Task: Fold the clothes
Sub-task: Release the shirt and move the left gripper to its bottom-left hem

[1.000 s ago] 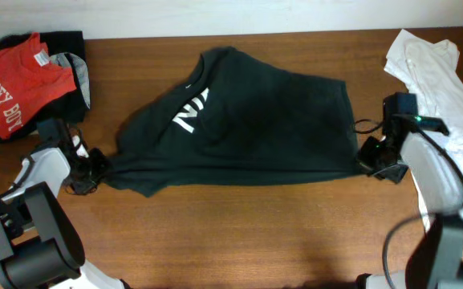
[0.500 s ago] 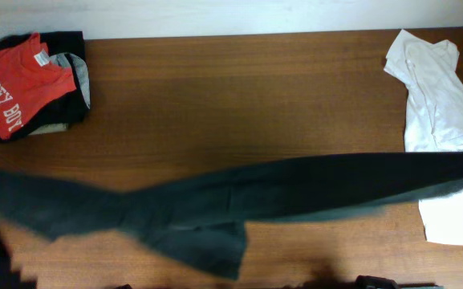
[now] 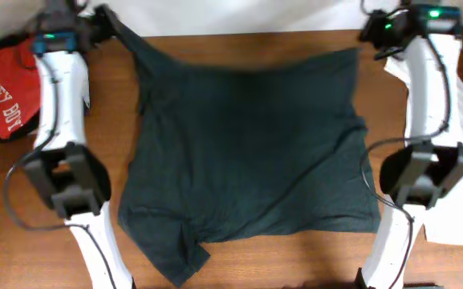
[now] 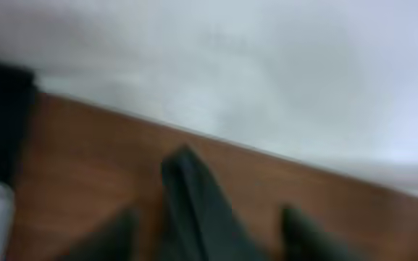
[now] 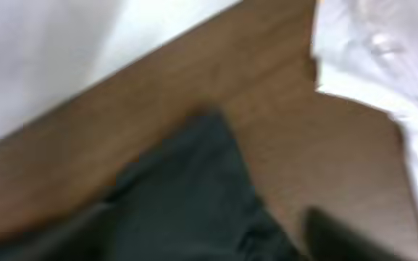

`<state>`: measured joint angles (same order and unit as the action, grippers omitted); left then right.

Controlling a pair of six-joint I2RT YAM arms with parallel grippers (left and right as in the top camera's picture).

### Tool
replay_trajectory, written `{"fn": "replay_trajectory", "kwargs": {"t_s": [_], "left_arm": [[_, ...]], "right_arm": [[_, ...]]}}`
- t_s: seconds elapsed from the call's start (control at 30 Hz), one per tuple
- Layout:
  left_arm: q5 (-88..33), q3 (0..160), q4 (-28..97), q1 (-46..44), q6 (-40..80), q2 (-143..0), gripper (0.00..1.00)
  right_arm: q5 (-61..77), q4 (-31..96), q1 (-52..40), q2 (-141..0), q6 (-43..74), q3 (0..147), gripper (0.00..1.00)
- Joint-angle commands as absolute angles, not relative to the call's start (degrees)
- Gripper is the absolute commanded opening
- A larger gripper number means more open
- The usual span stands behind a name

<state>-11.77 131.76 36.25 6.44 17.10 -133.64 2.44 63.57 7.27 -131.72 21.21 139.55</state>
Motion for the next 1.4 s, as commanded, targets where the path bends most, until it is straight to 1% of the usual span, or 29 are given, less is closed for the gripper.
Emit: {"fn": "replay_trajectory", "kwargs": {"t_s": [0.0, 0.1, 0.17, 0.23, 0.27, 0.33, 0.4, 0.47, 0.5, 0.53, 0.6, 0.63, 0.67, 0.7, 0.8, 0.83, 0.93, 1.0, 1.07, 1.13, 1.17, 1.2, 1.23, 1.27, 1.37], "left_arm": [[-11.8, 132.3, 34.8, 4.3, 17.3, -139.7, 0.99], [-11.7, 135.9, 43.1, 4.3, 17.3, -134.7, 0.99], [-11.6, 137.5, 54.3, 4.8, 16.9, -125.0, 0.99], [-11.5, 137.5, 62.8, 4.8, 12.9, -117.7, 0.99], [-11.9, 137.5, 69.2, 4.8, 12.6, -113.2, 0.99], [-11.9, 137.5, 78.6, 4.8, 12.5, -109.4, 0.99], [-8.7, 137.5, 85.4, 4.8, 12.6, -108.0, 0.99], [-3.4, 137.5, 91.1, 4.8, 15.2, -106.8, 0.99], [0.1, 137.5, 95.2, 4.8, 16.8, -105.7, 0.99], [2.9, 136.7, 96.7, 4.8, 17.3, -103.7, 0.99], [2.8, 135.9, 96.7, 4.8, 18.5, -100.3, 0.99], [2.6, 135.2, 96.7, 4.8, 18.9, -96.9, 0.99], [2.6, 133.2, 96.7, 4.8, 19.2, -93.8, 0.99], [2.1, 129.1, 96.7, 4.6, 20.9, -90.9, 0.99], [-0.4, 112.4, 96.7, 3.4, 21.8, -85.8, 0.99], [-0.4, 102.4, 95.8, 2.6, 21.9, -84.8, 0.99], [-0.4, 83.7, 89.1, 2.6, 24.4, -84.2, 0.99], [-0.7, 75.9, 86.1, 2.6, 25.9, -84.2, 0.99], [-2.3, 71.4, 85.3, 1.8, 26.1, -84.2, 0.99], [-5.2, 63.7, 81.3, -3.9, 29.3, -84.0, 0.99], [-5.3, 60.6, 78.9, -6.6, 31.4, -83.8, 0.99], [-5.4, 59.0, 77.8, -8.2, 32.9, -83.7, 0.99], [-6.8, 54.6, 73.5, -12.9, 36.3, -83.7, 0.99], [-7.8, 52.1, 70.4, -15.1, 39.2, -83.7, 0.99], [-7.7, 46.8, 64.9, -14.6, 41.3, -83.7, 0.99]], "right_arm": [[2.0, 66.4, 5.2, -134.0, 21.4, 139.8, 0.99], [2.0, 72.7, 5.8, -130.3, 21.2, 139.8, 0.99], [2.0, 79.5, 6.0, -125.1, 21.2, 139.8, 0.99], [2.5, 85.8, 6.0, -119.7, 21.2, 139.8, 0.99], [4.3, 89.1, 6.0, -116.8, 21.3, 139.8, 0.99], [7.9, 93.3, 6.0, -112.7, 21.5, 139.8, 0.99], [8.1, 97.3, 6.0, -110.1, 21.8, 139.8, 0.99], [9.0, 97.3, 5.6, -107.9, 23.1, 138.7, 0.99], [10.0, 97.3, 4.3, -106.3, 23.3, 137.7, 0.99], [9.9, 97.3, 3.0, -105.2, 23.4, 136.2, 0.99], [9.7, 97.3, 1.1, -103.6, 24.1, 132.7, 0.99], [7.7, 97.3, 0.2, -102.4, 26.4, 129.8, 0.99], [2.7, 97.3, -0.4, -101.0, 30.1, 126.6, 0.99], [0.7, 97.3, -0.4, -99.7, 31.0, 124.0, 0.99], [-4.1, 97.1, -0.4, -99.0, 30.9, 121.9, 0.99], [-6.8, 96.6, -0.3, -99.0, 30.9, 121.2, 0.99], [-10.6, 93.6, 0.0, -99.2, 30.3, 119.0, 0.99], [-10.5, 91.8, 3.4, -99.9, 30.3, 118.8, 0.99], [-7.4, 90.1, 7.9, -101.4, 28.5, 118.8, 0.98], [-0.2, 88.6, 13.1, -104.0, 22.3, 118.8, 0.99], [-0.2, 88.8, 14.4, -105.3, 21.3, 118.8, 0.99], [-0.2, 89.0, 14.8, -106.1, 20.4, 118.8, 0.99], [-0.2, 89.0, 15.0, -107.4, 19.7, 118.7, 0.99], [-0.1, 88.8, 15.0, -108.2, 19.7, 118.7, 0.99], [-0.2, 88.4, 15.0, -108.5, 19.7, 118.7, 0.99]]}}
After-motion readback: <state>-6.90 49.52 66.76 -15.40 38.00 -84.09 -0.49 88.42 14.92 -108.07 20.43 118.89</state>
